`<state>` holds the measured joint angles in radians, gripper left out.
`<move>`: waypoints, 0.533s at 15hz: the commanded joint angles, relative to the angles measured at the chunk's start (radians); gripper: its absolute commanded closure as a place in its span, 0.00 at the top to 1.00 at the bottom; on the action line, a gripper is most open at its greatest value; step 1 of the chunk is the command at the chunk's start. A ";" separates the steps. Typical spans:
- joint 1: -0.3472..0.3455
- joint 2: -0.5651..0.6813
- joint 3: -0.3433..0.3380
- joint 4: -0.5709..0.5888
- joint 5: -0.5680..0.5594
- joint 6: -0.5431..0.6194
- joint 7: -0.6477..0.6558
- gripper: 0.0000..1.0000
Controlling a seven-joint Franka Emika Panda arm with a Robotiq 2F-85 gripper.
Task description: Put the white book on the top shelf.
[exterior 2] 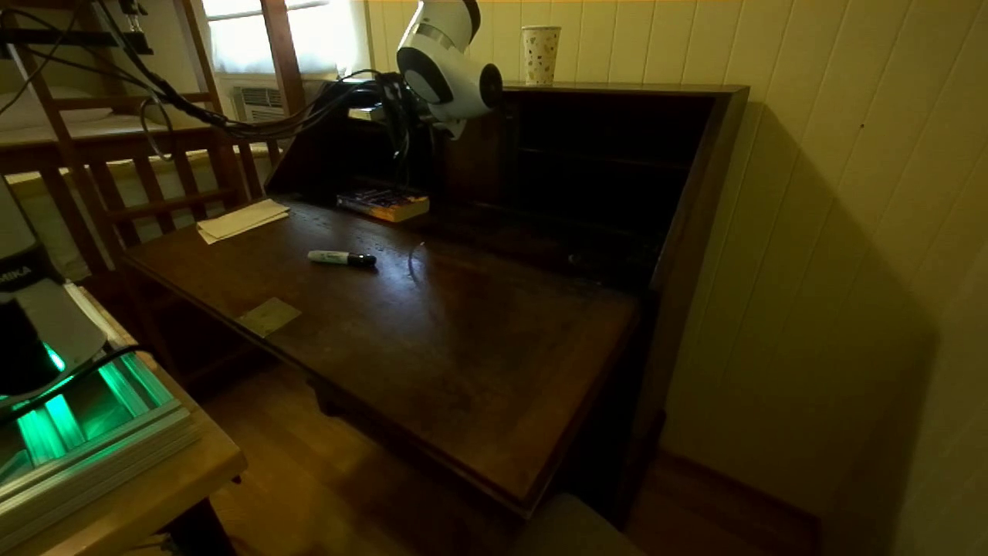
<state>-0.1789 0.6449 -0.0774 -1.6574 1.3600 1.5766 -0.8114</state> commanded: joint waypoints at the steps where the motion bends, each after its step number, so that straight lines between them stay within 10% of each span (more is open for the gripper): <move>1: 0.026 -0.014 0.004 0.012 0.013 0.068 0.057 0.07; 8: 0.071 -0.038 0.021 0.001 0.015 0.196 0.078 0.07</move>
<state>-0.1215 0.6340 -0.0684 -1.6556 1.3600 1.7242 -0.7678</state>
